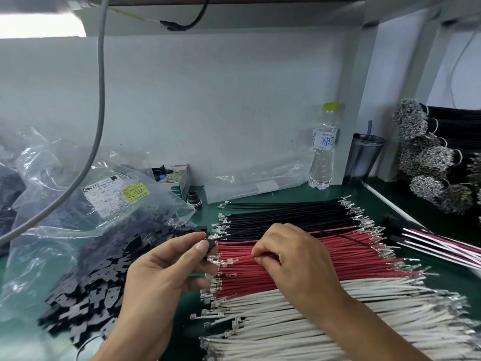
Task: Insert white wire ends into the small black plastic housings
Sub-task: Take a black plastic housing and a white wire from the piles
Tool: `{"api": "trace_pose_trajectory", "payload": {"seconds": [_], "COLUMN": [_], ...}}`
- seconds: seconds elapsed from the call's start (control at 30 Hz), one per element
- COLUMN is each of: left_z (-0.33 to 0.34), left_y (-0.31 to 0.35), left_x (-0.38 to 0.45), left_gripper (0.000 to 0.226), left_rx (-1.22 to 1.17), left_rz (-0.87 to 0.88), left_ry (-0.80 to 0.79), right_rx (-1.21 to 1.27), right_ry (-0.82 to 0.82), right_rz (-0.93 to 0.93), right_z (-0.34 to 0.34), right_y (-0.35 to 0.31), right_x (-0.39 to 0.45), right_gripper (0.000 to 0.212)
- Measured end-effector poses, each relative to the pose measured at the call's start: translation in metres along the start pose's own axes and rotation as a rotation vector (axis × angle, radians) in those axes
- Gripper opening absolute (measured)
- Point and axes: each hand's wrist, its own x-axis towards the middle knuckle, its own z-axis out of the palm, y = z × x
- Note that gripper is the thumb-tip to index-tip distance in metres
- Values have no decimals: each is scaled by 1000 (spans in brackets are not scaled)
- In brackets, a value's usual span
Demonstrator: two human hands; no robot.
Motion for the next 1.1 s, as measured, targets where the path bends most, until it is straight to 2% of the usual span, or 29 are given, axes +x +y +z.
{"api": "trace_pose_trajectory", "payload": {"seconds": [0.23, 0.3, 0.37, 0.43, 0.6, 0.73, 0.93, 1.0, 1.1], "left_z": [-1, 1, 2, 3, 5, 4, 0, 0, 0], "left_y": [3, 4, 4, 6, 8, 10, 14, 14, 14], "left_x": [-1, -1, -2, -3, -4, -5, -5, -5, -5], "left_gripper": [38, 48, 69, 77, 79, 78, 73, 68, 64], "left_rx": [-45, -73, -95, -110, -122, -138, -96, -114, -191], "left_rz": [-45, -81, -111, -136, -178, -219, -307, -357, -421], "left_ry": [-41, -96, -134, -164, -218, -238, -275, -286, -322], "right_rx": [165, 193, 196, 178, 128, 16, -196, -179, -22], "right_ry": [41, 72, 138, 207, 231, 207, 175, 172, 169], "right_rz": [-85, -92, -115, -143, -192, -246, -410, -424, -367], "right_z": [-19, -22, -23, -24, -25, -27, -37, -36, -32], "right_y": [-1, -2, -6, -11, -18, -18, -20, -20, -18], "right_x": [-3, -6, -6, -5, -7, -8, -7, -8, -9], "right_gripper": [14, 11, 14, 15, 14, 6, 17, 14, 14]}}
